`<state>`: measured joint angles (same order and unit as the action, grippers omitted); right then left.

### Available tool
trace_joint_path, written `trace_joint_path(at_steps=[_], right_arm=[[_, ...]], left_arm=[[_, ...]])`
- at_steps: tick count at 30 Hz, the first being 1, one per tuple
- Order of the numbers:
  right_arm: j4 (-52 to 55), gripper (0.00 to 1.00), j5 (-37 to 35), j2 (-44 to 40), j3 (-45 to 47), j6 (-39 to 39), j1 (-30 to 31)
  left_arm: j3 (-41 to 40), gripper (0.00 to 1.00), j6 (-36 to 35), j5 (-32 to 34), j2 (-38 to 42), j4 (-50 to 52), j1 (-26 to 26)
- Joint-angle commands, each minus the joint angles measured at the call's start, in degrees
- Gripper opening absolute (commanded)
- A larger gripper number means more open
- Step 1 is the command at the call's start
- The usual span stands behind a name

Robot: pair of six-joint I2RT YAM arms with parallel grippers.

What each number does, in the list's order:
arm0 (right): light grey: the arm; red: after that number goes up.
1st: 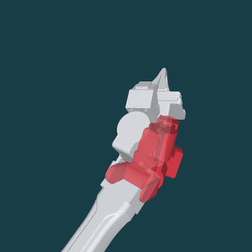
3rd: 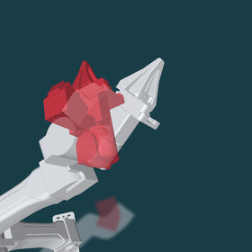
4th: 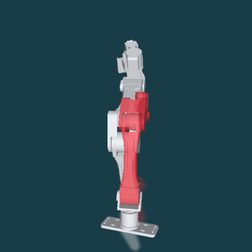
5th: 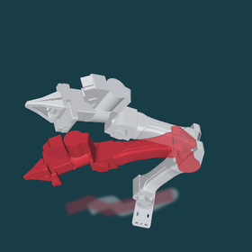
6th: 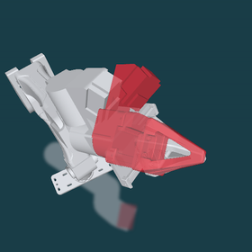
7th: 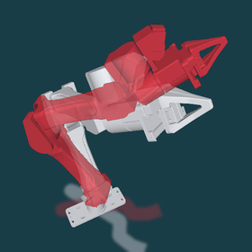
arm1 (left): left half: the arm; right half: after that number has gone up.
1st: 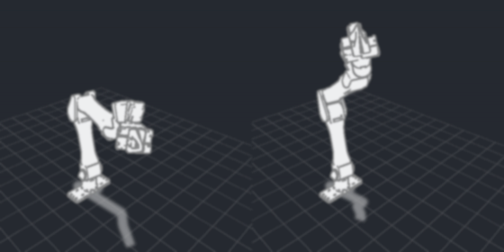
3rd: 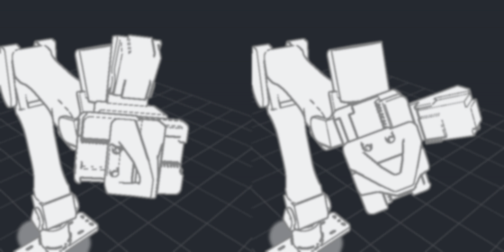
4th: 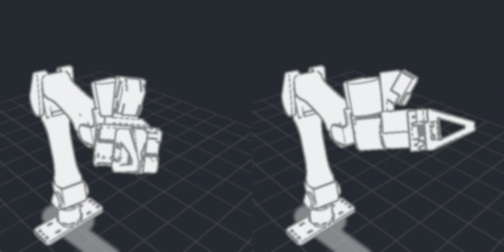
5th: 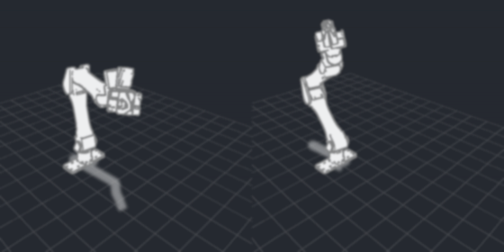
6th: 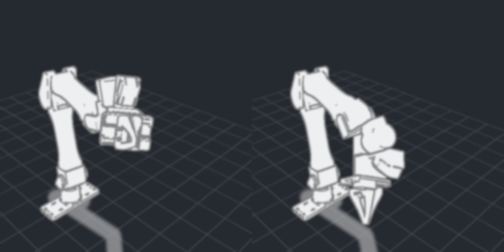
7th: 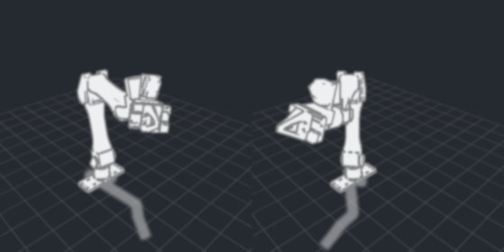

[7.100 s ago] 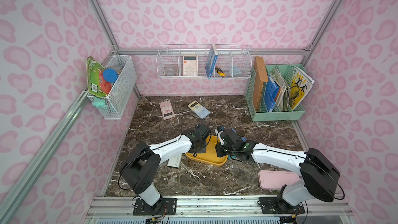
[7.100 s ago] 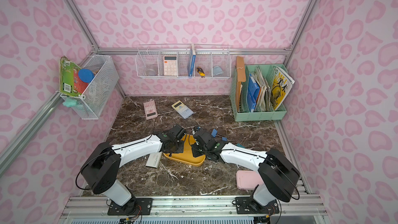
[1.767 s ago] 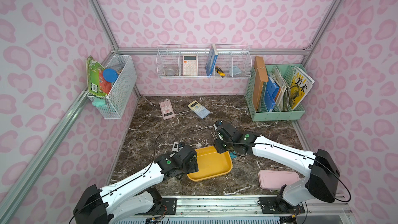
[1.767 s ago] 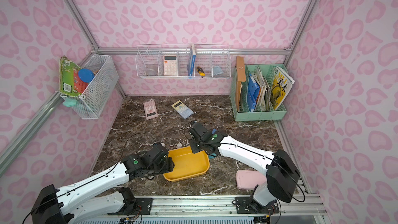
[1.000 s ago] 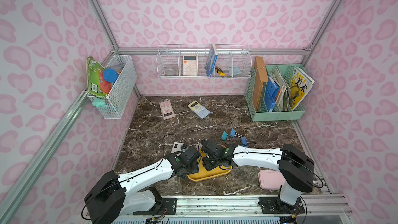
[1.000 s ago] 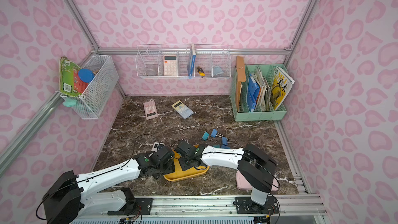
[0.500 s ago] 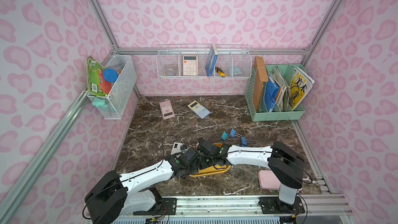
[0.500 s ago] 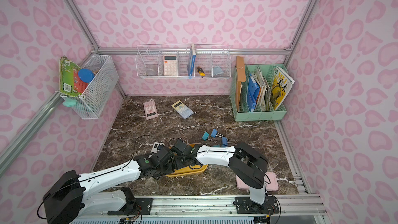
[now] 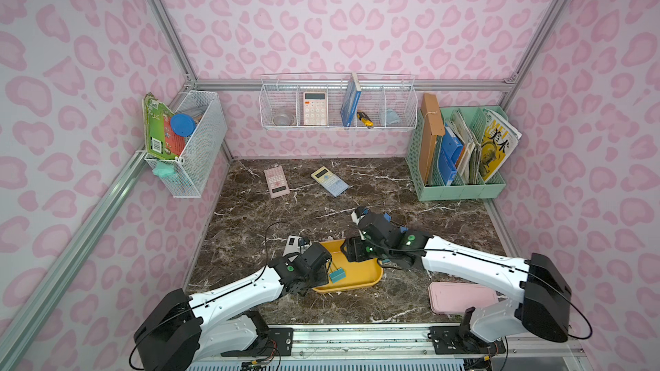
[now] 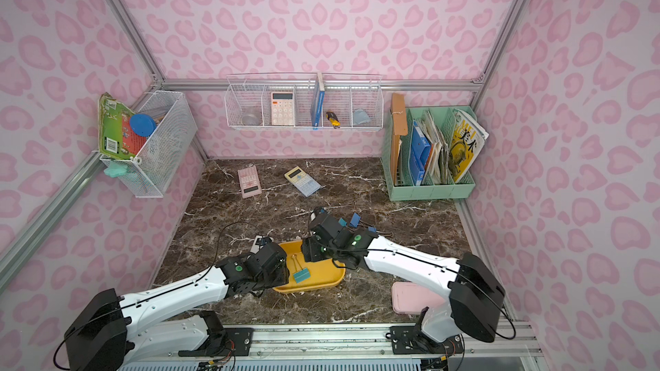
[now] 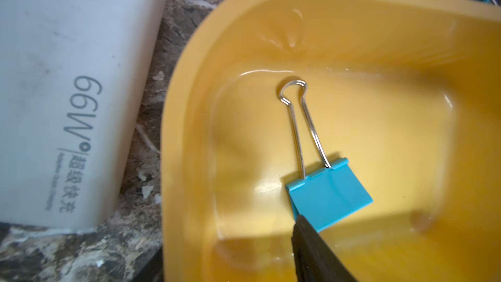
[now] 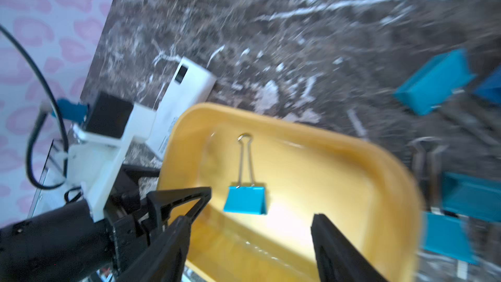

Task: Put the binder clips in the storage box
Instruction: Pick up the binder clip at the center of the board.

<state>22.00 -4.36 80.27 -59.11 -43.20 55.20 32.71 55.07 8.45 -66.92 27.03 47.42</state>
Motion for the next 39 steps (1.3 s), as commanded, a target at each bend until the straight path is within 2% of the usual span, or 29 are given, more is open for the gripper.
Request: trace_joint_path(at_steps=[1,3,5,8,11,13,21,32,39], right_arm=[[9.4,0.75,-6.7,-4.1,3.0,3.6,-7.3],[10.6,0.75,-5.2,-5.5,6.0,5.1,-14.4],[10.4,0.75,1.1,-6.4,9.2,7.2,-22.1],[10.1,0.76,2.8,-7.3,12.2,8.5,-26.0],[9.1,0.77,2.4,-6.0,13.6,8.2,-27.5],[6.8,0.78,4.9,-3.7,14.3,8.9,-28.7],[1.5,0.80,4.4,6.3,11.7,7.8,-29.6],[-2.7,0.76,3.5,8.3,14.3,6.2,-30.0],[-4.1,0.72,2.4,11.1,12.7,5.6,-30.3]], left_arm=[[0.5,0.60,-1.2,0.4,-1.0,-1.2,0.0],[0.7,0.60,-1.4,0.0,-1.3,-1.6,0.0],[0.9,0.59,-1.7,-0.4,-1.3,-1.5,0.0],[0.9,0.59,-1.9,-0.4,-0.7,-1.0,0.0],[0.4,0.59,-2.1,-0.4,0.2,-1.5,0.0],[0.1,0.59,-2.2,-0.7,0.2,-2.1,-0.1],[-0.1,0.59,-2.9,-1.3,-0.2,-2.0,-0.1],[-0.5,0.60,-2.8,-1.3,0.1,-2.1,-0.2],[-0.9,0.60,-2.8,-1.2,1.0,-1.8,-0.3]])
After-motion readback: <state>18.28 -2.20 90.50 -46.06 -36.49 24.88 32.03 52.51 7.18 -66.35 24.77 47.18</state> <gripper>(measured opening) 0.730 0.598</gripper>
